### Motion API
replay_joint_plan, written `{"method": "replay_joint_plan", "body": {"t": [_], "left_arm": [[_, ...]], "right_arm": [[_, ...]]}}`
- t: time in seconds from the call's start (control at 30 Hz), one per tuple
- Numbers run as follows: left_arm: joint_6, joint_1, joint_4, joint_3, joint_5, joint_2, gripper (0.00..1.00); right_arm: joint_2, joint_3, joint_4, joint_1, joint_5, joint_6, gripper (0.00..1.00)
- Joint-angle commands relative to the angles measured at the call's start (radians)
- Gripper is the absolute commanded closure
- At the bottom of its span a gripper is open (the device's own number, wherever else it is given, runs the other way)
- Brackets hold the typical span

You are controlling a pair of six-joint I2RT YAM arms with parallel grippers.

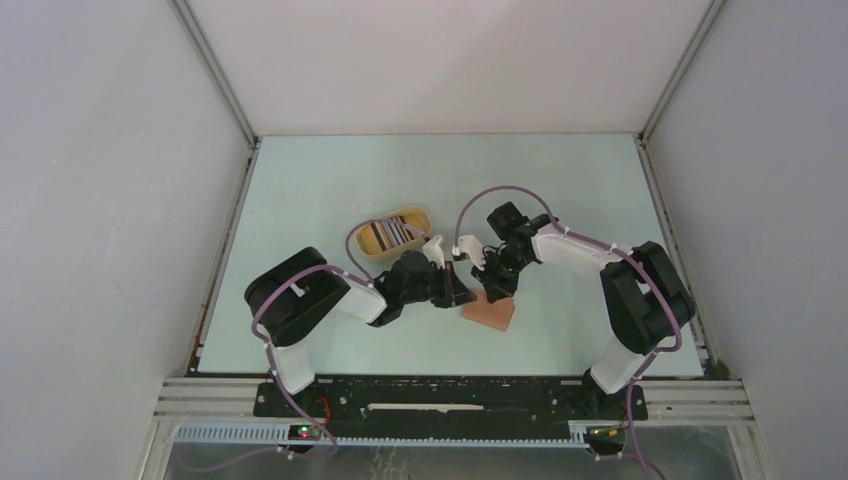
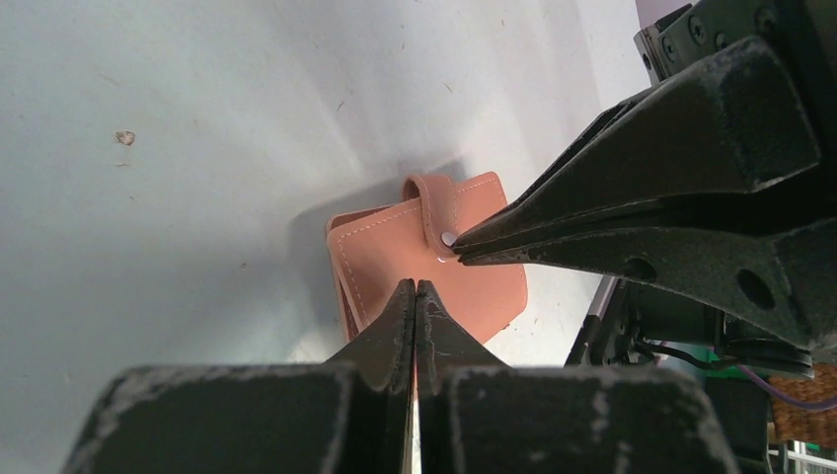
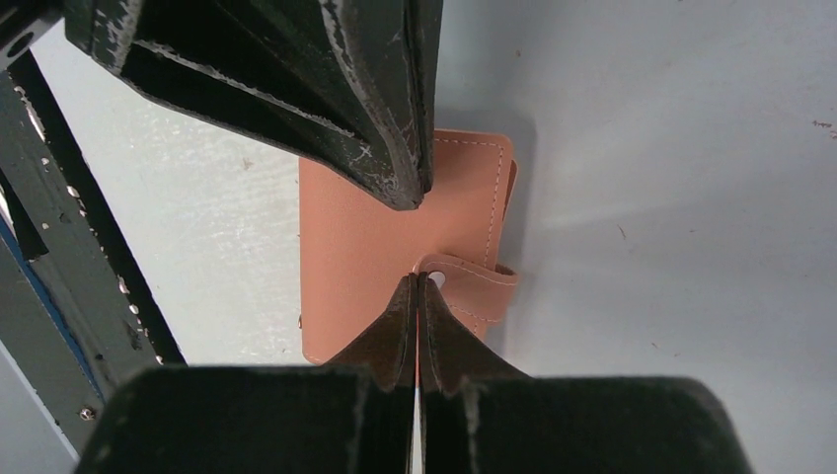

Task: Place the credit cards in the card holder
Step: Close the card holder at the center of the board.

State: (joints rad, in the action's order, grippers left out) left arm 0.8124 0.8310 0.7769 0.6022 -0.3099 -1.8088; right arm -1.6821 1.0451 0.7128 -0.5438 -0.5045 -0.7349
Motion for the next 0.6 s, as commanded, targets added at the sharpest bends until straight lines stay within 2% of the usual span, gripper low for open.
{"method": "replay_joint_plan", "body": {"t": [0.0, 0.57], "left_arm": [[0.004, -0.003, 0.033, -0.015, -0.003, 0.007, 1.00], [0.005, -0.005, 0.036, -0.016, -0.003, 0.005, 1.00]], "right_arm": [[0.012, -0.015, -0.012, -0.023, 0.020, -0.022, 1.00], [0.001, -0.031, -0.022, -0.091, 0.107, -0.037, 1.00]]}}
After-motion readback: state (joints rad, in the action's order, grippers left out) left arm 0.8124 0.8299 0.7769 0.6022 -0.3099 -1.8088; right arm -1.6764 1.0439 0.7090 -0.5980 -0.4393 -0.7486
